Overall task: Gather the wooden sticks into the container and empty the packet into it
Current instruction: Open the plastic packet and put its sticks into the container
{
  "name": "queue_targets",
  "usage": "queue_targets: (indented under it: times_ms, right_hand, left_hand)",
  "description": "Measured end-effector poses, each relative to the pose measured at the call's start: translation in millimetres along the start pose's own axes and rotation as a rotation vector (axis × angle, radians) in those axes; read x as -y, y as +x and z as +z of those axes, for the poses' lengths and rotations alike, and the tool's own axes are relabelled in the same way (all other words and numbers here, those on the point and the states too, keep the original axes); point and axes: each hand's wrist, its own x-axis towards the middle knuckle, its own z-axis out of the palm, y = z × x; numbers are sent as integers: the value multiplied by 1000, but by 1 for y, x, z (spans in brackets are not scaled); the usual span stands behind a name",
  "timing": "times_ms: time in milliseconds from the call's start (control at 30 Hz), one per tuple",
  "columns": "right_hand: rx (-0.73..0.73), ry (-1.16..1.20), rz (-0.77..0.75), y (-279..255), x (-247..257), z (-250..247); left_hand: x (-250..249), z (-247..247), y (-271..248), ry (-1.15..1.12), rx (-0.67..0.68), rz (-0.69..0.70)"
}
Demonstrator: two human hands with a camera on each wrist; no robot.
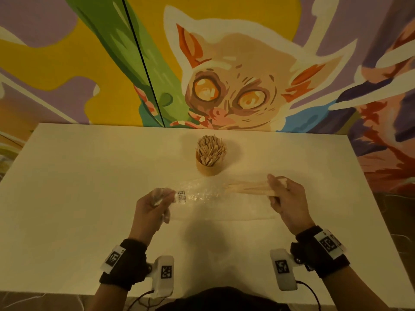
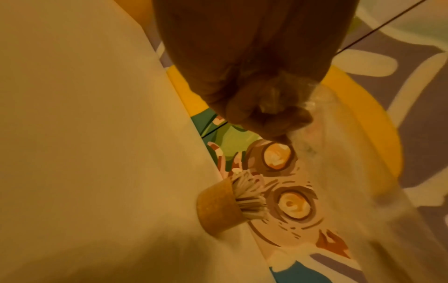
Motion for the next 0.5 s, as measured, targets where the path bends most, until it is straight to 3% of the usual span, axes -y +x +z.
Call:
queue_targets:
  times_ms: [133, 367, 500]
  right_hand:
    - [-86, -30, 77, 5, -11, -26]
    - [-207, -249, 55, -7, -27, -65]
    - [-243, -228, 77, -14, -35, -77]
  left_hand:
    - [22, -24, 0, -21, 48, -114]
    - [71, -53, -4, 61, -21, -324]
    - [100, -62, -8, 145, -28, -413]
